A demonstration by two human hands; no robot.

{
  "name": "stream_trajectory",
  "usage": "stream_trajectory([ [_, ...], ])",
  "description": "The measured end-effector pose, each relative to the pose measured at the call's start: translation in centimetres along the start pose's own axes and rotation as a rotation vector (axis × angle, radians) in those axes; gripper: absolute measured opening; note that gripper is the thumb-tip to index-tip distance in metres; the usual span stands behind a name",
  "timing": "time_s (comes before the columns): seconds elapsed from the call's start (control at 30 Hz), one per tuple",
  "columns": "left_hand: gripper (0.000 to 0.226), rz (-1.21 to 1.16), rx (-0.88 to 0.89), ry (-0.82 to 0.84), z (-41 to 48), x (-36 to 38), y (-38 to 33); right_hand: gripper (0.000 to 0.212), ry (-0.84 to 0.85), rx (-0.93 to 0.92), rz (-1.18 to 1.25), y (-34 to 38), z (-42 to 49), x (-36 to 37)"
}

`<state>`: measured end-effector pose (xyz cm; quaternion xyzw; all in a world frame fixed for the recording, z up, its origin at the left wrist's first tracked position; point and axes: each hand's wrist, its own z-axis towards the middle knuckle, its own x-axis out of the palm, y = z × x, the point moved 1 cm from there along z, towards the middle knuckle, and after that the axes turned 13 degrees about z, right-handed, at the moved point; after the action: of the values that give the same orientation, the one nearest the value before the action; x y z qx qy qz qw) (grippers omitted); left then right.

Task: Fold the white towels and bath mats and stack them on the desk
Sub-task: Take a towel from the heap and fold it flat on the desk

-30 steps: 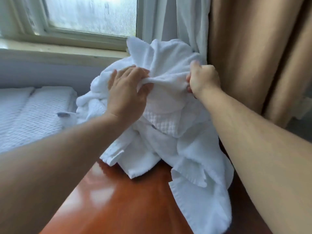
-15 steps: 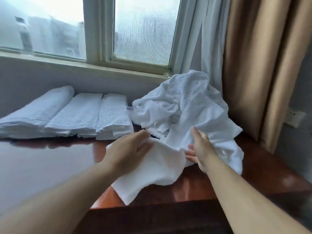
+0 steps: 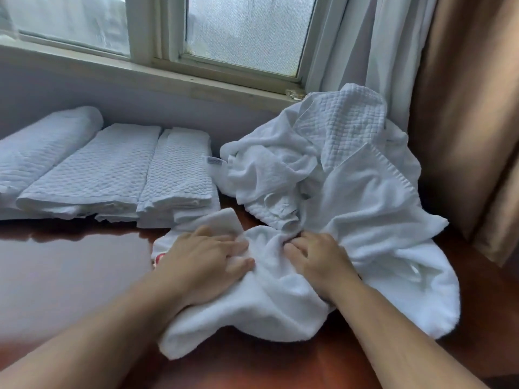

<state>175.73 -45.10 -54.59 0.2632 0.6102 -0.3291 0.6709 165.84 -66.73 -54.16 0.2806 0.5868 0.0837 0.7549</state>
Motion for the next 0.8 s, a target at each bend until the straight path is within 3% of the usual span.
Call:
stream_trajectory([
  [0.13, 0.049, -0.059, -0.031, -0.052, 3.0, 0.5, 1.2, 0.036, -0.078, 0.029, -0.017, -0.6, 3.8, 0.2],
  [0.3, 0.044, -0.255, -0.146, -0.267, 2.7, 1.0, 2.5, 0.044, -0.19, 0.018, -0.055, -0.3, 5.1, 1.3],
  [0.43, 0.03, -0.218, -0.143, -0.247, 2.3, 0.8, 2.9, 0.022, -0.183, -0.027, 0.025, 0.0, 4.0, 1.1],
  [0.63, 0.017, -0.242, -0.174, -0.196, 2.3, 0.2, 2.6, 0.041, -0.286, -0.064, 0.008, -0.6, 3.7, 2.0],
  [0.73, 0.016, -0.248, -0.207, -0.234, 1.7, 0.3, 2.2, 0.042, -0.335, -0.146, 0.013, -0.1, 3.3, 2.0],
  [0.8, 0.013, -0.236, -0.216, -0.365, 0.6, 0.0, 2.0, 0.038, -0.384, -0.29, 0.058, 0.7, 2.7, 2.0],
])
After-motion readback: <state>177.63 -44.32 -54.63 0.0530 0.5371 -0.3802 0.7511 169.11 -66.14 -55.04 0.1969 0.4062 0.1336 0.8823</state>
